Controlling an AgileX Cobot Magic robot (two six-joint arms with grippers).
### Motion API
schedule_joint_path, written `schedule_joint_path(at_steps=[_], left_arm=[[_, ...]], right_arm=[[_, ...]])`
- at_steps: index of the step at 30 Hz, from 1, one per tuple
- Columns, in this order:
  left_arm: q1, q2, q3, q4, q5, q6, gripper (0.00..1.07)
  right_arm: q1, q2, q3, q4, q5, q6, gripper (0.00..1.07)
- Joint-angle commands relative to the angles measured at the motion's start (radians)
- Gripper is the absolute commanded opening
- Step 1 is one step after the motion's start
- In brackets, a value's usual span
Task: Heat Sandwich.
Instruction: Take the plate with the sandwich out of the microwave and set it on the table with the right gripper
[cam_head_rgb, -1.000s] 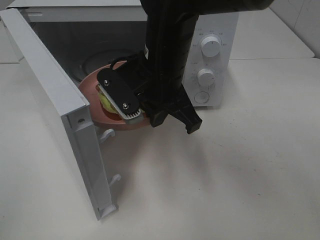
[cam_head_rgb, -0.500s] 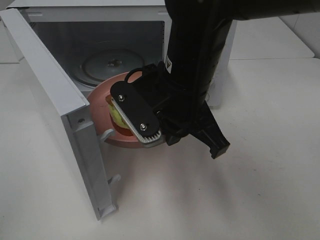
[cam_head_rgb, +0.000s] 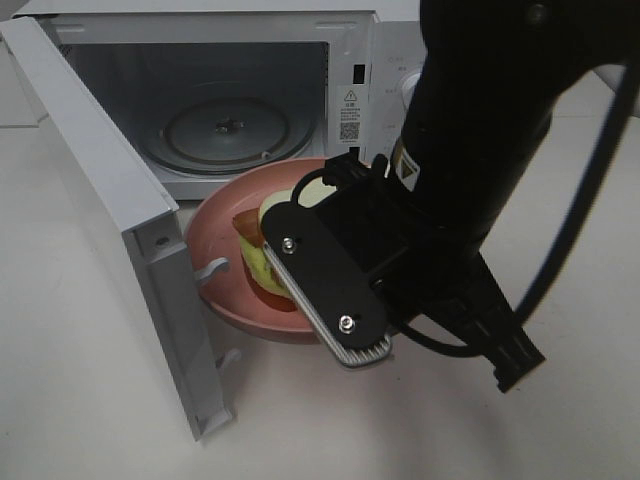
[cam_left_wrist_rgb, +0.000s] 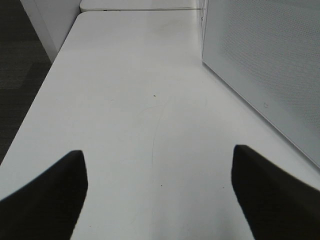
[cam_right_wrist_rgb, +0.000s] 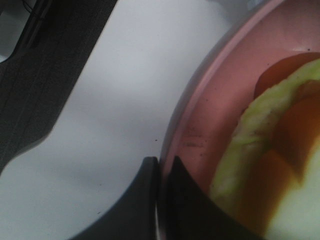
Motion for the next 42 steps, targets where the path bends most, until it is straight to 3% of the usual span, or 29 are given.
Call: schedule_joint_path(at_steps=[1, 26, 39, 42], left_arm=[[0.0, -0.005, -0.005, -0.001, -0.005, -0.001, 0.74], [0.0, -0.005, -0.005, -0.001, -0.005, -0.001, 0.74], [0.0, -0.005, -0.005, -0.001, -0.005, -0.001, 0.74], [0.0, -0.005, -0.005, -0.001, -0.005, -0.001, 0.74]], right_arm=[[0.004, -0.064, 0.054, 0.0, -0.013, 0.033, 0.0], [0.004, -0.31, 0.264, -0.001, 0.022, 0.198, 0.0], [0.004, -0.321, 0.268, -0.027, 0.054, 0.752, 0.0], [0.004, -0.321, 0.268, -0.042, 0.047, 1.002, 0.0]])
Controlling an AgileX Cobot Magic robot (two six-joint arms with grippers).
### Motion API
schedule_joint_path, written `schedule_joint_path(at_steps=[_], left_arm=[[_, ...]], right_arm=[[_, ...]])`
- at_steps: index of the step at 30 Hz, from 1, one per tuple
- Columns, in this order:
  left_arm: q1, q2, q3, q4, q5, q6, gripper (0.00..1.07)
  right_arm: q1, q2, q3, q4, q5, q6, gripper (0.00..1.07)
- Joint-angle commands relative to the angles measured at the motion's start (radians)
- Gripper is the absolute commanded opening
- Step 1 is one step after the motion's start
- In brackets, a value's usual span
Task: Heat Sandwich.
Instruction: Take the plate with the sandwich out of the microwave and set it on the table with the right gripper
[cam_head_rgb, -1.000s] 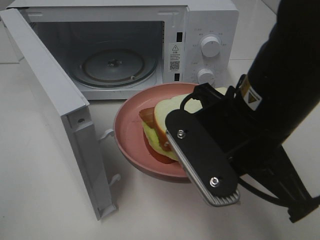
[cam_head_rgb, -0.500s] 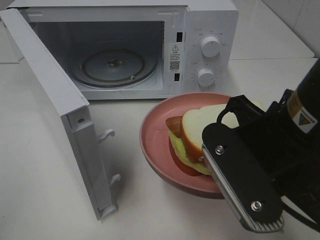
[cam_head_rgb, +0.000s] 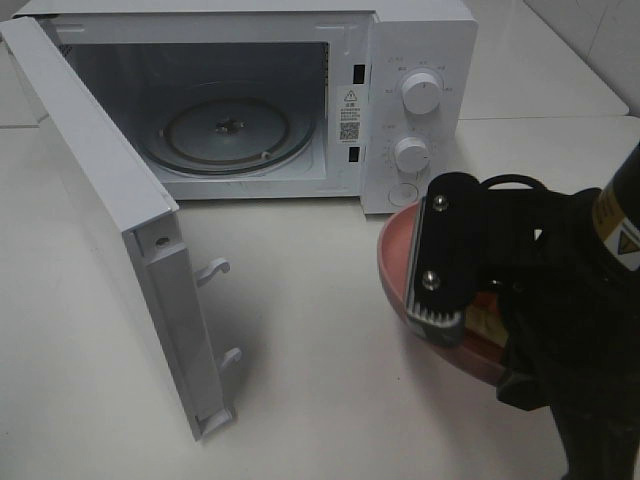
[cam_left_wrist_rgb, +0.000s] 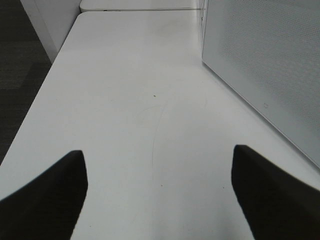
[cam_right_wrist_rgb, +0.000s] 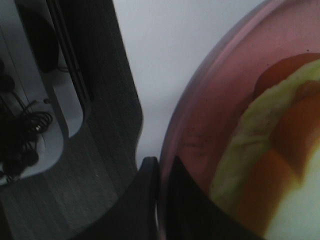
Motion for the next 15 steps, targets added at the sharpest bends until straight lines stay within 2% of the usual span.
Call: schedule_joint_path(at_steps=[1, 2, 9, 15], left_arm=[[0.0, -0.005, -0.005, -0.001, -0.005, -0.001, 0.74], [0.0, -0.005, -0.005, -0.001, -0.005, -0.001, 0.74], [0.0, -0.005, -0.005, -0.001, -0.005, -0.001, 0.74], [0.0, -0.005, -0.005, -0.001, -0.005, -0.001, 0.74]], right_arm=[[0.003, -0.008, 0.001, -0.032, -0.009, 0.168, 0.0], [0.003, -0.008, 0.001, -0.055, -0.008, 0.321, 0.0], [0.003, -0.008, 0.001, -0.133, -0.007, 0.772, 0.0], [0.003, -0.008, 0.001, -0.205, 0.039, 0.91, 0.0]])
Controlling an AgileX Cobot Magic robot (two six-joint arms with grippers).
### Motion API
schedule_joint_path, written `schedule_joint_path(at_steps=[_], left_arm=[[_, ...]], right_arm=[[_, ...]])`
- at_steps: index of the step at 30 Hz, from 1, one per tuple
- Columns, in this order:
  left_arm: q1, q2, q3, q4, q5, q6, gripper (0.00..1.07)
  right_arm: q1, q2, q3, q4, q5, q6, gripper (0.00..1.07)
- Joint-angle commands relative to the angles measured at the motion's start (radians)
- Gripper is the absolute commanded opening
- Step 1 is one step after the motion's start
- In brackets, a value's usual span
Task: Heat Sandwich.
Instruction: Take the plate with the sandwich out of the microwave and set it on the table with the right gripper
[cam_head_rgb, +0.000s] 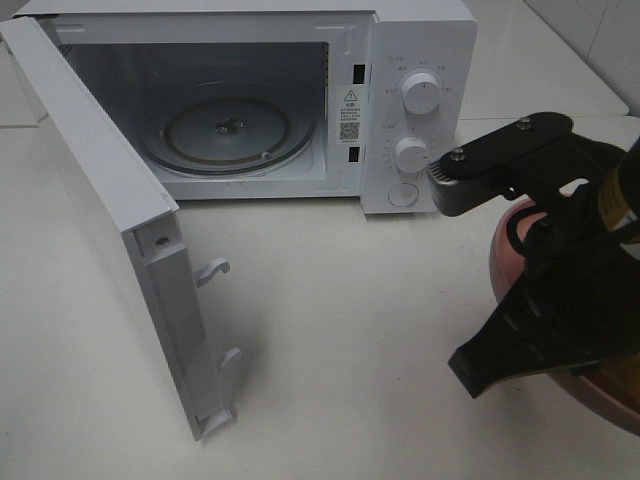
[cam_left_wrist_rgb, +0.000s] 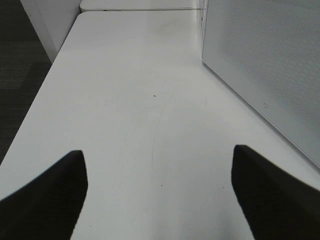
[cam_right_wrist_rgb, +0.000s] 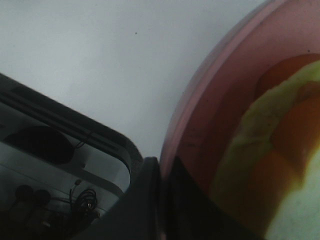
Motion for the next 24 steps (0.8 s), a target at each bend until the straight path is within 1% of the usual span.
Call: schedule_joint_path(at_steps=[1, 6, 11, 12, 13, 16, 17, 18, 19, 20, 21, 22, 24], left_arm=[[0.0, -0.005, -0.005, -0.001, -0.005, -0.001, 0.74], [0.0, -0.005, -0.005, -0.001, -0.005, -0.001, 0.74], [0.0, -0.005, -0.005, -0.001, -0.005, -0.001, 0.74], [0.0, -0.005, -0.005, -0.001, -0.005, -0.001, 0.74], [0.0, -0.005, -0.005, -0.001, -0.005, -0.001, 0.74], [0.0, -0.005, -0.005, -0.001, -0.005, -0.001, 0.74], [0.0, -0.005, -0.005, -0.001, -0.005, -0.001, 0.74], [0.0, -0.005, -0.005, -0.001, -0.005, -0.001, 0.74], [0.0, -0.005, -0.005, -0.001, -0.005, -0.001, 0.74], [0.0, -0.005, -0.005, -0.001, -0.005, -0.001, 0.74], [0.0, -0.005, -0.005, -0.001, -0.005, -0.001, 0.74], [0.0, -0.005, -0.005, -0.001, -0.005, -0.001, 0.74], [0.0, -0.005, -0.005, -0.001, -0.005, -0.001, 0.74]], right_arm=[[0.003, -0.008, 0.001, -0.061, 0.048, 0.048, 0.0], [0.002, -0.008, 0.001, -0.086, 0.094, 0.041, 0.0], [-0.013, -0.008, 0.001, -0.146, 0.117, 0.04, 0.0], [-0.052, -0.007, 0.0, -0.146, 0.116, 0.025, 0.0], [-0.052, -0.007, 0.0, -0.146, 0.116, 0.025, 0.0], [-0.125, -0.005, 0.0, -0.151, 0.109, -0.018, 0.0], [-0.169, -0.005, -0.002, -0.163, 0.096, -0.035, 0.0], [-0.169, -0.005, -0.002, -0.163, 0.096, -0.035, 0.0], [-0.193, -0.005, -0.002, -0.172, 0.088, -0.043, 0.0], [-0.218, -0.005, -0.002, -0.179, 0.081, -0.05, 0.0], [-0.263, -0.005, -0.002, -0.191, 0.064, -0.072, 0.0], [-0.263, -0.005, -0.002, -0.191, 0.064, -0.072, 0.0], [-0.314, -0.005, -0.002, -0.201, 0.046, -0.085, 0.0]])
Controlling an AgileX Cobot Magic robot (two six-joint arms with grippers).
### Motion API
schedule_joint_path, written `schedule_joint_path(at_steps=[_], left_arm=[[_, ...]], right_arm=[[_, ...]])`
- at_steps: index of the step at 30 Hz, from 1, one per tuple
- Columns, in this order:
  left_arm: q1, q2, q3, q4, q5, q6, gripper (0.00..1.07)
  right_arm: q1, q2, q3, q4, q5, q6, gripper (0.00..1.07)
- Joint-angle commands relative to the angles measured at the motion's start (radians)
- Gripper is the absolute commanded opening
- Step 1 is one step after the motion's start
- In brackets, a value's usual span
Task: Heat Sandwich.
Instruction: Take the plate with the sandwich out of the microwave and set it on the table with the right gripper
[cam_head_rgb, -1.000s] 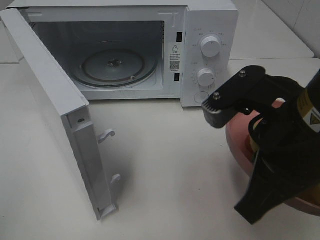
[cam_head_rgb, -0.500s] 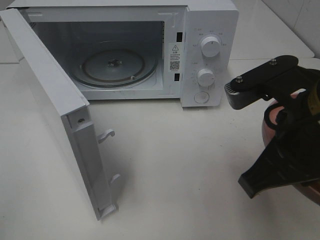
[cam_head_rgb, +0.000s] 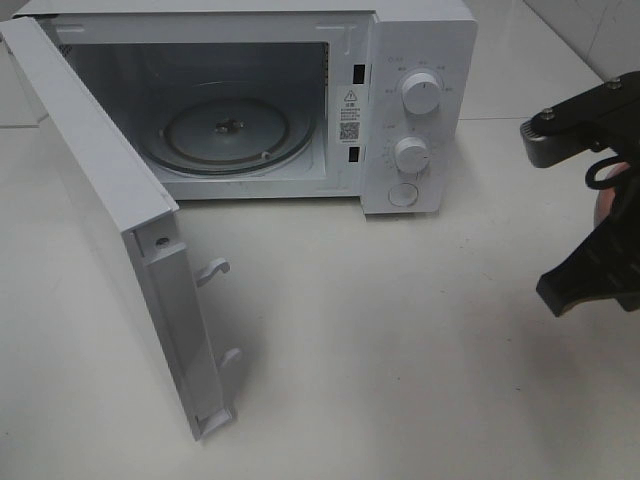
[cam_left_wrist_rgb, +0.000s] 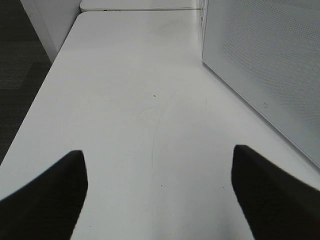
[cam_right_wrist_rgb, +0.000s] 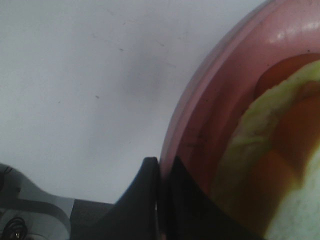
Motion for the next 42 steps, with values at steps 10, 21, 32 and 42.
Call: schedule_joint_path(at_steps=[10, 21, 32, 42], left_arm=[[0.0, -0.005, -0.005, -0.001, -0.005, -0.001, 0.74], [0.0, -0.005, -0.005, -0.001, -0.005, -0.001, 0.74], [0.0, -0.005, -0.005, -0.001, -0.005, -0.001, 0.74], [0.0, -0.005, -0.005, -0.001, -0.005, -0.001, 0.74]], right_arm=[[-0.279, 0.092, -0.002, -0.05, -0.142, -0.126, 0.0], [-0.405, 0.241, -0.002, -0.068, -0.281, -0.168, 0.0], [-0.445, 0.42, -0.002, -0.125, -0.445, -0.251, 0.0], [-0.445, 0.512, -0.002, -0.125, -0.475, -0.251, 0.01]])
